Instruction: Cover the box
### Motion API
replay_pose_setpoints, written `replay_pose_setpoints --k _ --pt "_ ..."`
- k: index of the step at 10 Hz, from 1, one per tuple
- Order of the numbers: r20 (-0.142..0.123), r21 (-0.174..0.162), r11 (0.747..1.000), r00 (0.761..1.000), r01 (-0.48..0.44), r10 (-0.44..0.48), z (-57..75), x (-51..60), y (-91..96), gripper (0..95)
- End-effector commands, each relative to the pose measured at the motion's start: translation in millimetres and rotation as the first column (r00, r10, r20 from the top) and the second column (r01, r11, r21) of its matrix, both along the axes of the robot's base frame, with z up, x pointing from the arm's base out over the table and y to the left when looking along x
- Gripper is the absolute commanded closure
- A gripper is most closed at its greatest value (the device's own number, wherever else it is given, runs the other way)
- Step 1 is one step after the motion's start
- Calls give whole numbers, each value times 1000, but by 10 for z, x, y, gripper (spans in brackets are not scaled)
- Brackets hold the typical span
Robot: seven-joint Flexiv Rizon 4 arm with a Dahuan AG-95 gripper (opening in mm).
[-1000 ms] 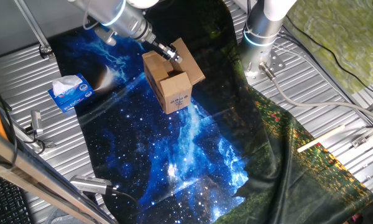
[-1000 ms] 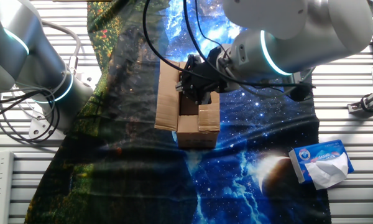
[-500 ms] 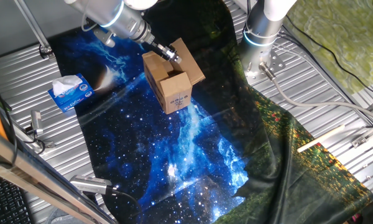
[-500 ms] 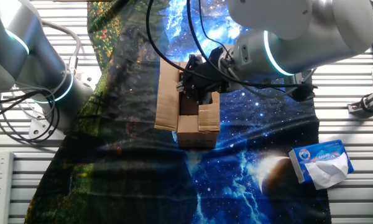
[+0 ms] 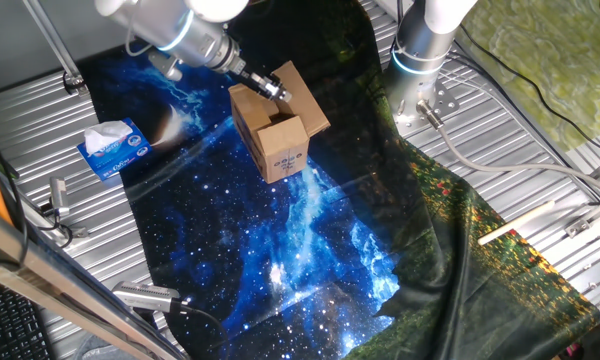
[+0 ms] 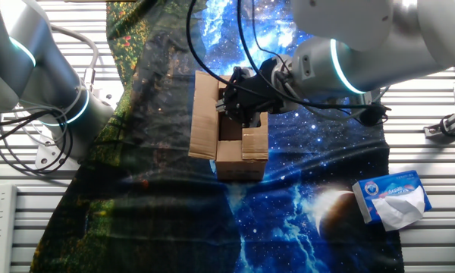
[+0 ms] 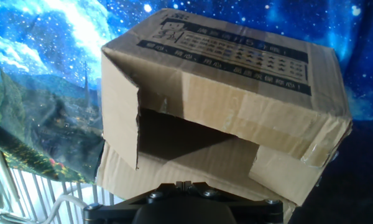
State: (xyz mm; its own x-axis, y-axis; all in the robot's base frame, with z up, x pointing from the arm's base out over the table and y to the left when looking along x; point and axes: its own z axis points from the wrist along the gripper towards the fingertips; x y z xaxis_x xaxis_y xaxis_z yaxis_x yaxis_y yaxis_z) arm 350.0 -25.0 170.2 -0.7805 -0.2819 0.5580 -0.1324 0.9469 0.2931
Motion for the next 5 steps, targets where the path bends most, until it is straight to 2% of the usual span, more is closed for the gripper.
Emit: replay_pose_setpoints --k 1,5 --pt "-8 -2 1000 1000 2 -2 3 -9 -2 950" --pt "-25 -9 1000 1000 4 -4 3 -9 -2 950"
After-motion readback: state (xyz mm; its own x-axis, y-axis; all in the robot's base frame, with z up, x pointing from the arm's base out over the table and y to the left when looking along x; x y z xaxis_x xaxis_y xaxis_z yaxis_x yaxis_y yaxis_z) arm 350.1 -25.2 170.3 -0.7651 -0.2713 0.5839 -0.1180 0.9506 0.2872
